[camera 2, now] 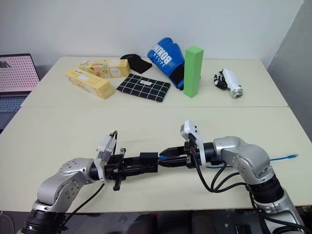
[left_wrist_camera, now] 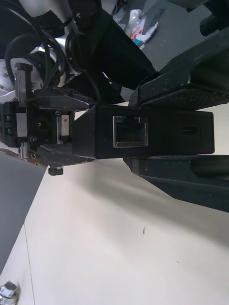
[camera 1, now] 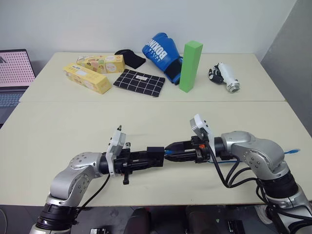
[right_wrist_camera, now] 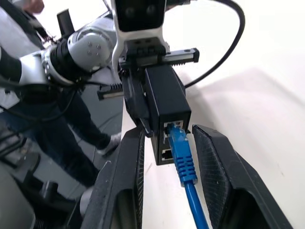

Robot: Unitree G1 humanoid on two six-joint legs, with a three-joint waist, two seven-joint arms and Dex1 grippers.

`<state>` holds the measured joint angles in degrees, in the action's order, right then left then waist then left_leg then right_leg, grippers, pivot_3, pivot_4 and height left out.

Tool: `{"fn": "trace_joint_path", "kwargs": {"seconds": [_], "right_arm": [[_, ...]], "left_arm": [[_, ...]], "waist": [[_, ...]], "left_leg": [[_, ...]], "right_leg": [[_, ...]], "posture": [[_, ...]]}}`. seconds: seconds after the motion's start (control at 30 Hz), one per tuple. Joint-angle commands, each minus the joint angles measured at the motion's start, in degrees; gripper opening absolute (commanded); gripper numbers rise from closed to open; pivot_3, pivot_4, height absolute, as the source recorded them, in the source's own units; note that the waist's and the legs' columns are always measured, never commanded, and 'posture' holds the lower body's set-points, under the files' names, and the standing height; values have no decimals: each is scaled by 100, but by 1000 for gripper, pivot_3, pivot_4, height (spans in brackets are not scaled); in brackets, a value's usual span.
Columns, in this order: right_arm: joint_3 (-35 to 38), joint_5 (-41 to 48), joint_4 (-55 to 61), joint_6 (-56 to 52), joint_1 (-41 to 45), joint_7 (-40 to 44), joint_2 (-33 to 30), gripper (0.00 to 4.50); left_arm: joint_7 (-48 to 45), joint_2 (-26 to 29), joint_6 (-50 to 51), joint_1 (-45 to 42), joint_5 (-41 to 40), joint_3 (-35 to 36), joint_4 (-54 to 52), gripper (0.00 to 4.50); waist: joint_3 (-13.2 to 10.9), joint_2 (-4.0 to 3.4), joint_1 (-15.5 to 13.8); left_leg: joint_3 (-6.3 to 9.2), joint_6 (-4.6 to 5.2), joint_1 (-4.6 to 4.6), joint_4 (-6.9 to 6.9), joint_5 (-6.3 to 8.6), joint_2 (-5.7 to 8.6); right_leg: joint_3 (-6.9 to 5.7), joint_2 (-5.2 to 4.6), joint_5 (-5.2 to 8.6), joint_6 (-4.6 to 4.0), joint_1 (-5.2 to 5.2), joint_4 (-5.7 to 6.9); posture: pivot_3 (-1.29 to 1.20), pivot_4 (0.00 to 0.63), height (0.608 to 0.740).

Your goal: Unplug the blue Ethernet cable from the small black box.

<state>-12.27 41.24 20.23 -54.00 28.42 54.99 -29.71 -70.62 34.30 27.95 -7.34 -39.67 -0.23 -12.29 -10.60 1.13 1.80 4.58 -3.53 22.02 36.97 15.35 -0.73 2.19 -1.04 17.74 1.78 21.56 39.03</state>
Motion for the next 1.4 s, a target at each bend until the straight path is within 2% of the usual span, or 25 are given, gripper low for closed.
{"fn": "trace_joint_path", "kwargs": {"seconds": [0.03,0.23,0.9,1.13,1.4], "right_arm": [[251,364,235,-180,8,-63,47,1652],[393,626,204,-407,29,-182,110,1652],[349,621,104,-397,112,-239,142,1652],[352,634,32,-410,165,-90,59,418],[302,581,12,-384,212,119,-43,358]], "left_arm": [[76,-56,124,-101,-254,154,-84,799],[140,-133,213,-180,-291,165,-64,799],[205,-161,220,-120,-292,152,-168,799],[101,-103,174,-41,-257,185,-135,799],[117,-90,252,-101,-315,215,-126,799]], "waist": [[0,0,0],[0,0,1],[0,0,1],[0,0,1],[0,0,1]], "left_leg": [[0,0,0,0,0,0],[0,0,0,0,0,2],[-1,0,0,0,0,3],[0,0,0,-1,0,3],[-1,0,0,-1,0,3]], "right_leg": [[0,0,0,0,0,0],[-1,1,0,0,0,0],[-1,1,0,0,0,0],[-1,2,0,0,1,0],[0,2,0,0,1,0]], "posture": [[0,150,740],[0,150,740],[0,150,740],[0,150,740],[0,150,740]]}}
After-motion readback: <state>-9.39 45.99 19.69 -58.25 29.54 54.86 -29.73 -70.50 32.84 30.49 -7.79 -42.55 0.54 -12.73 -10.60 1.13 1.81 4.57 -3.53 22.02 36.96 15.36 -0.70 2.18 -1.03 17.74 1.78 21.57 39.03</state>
